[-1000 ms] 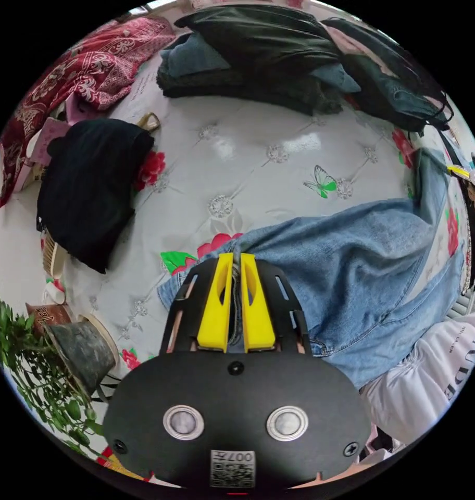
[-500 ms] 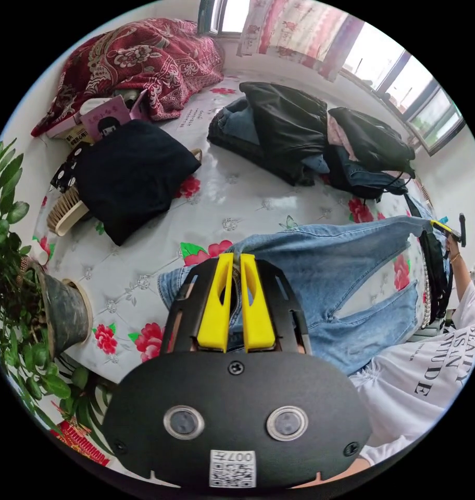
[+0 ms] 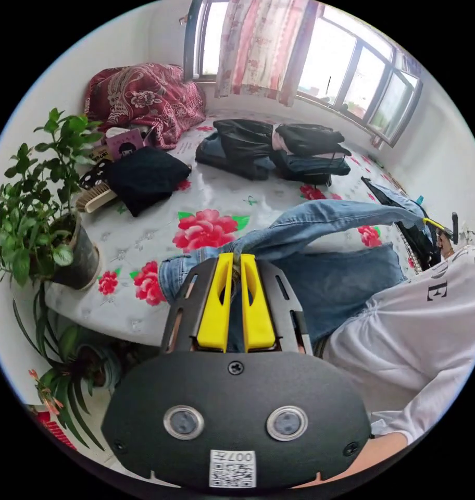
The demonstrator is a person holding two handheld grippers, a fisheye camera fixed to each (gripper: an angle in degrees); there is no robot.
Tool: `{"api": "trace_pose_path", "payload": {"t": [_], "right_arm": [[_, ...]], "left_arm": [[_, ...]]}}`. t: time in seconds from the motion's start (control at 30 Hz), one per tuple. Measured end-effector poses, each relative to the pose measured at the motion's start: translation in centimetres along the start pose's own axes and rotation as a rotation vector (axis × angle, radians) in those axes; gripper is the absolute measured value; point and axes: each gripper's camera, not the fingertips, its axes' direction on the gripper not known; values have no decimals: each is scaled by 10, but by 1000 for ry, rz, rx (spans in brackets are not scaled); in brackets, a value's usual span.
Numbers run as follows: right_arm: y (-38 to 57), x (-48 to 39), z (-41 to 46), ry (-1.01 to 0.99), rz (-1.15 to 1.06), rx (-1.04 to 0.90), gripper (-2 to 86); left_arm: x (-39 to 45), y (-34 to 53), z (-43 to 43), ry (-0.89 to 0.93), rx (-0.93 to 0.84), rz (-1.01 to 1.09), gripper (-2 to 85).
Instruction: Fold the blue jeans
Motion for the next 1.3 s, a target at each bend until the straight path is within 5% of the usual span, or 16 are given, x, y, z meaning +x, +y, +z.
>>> {"api": "trace_pose_path", "payload": {"t": [0.23, 0.53, 0.77, 1.1, 1.3], "right_arm": [[117, -3, 117, -54, 134, -435, -2], [62, -2, 29, 49, 8, -96, -2], [140, 9, 133, -48, 205, -433, 0], [151, 74, 102, -225, 546, -169, 55], [126, 59, 162, -136, 541, -293, 25]], "left_arm": [[-7, 103, 85, 83, -221, -228, 1], [9, 69, -2, 5, 65, -54, 8], [5, 159, 83, 23, -142, -349, 31], [21, 152, 87, -15, -105, -461, 88], [48, 111, 123, -102, -228, -395, 63]]}}
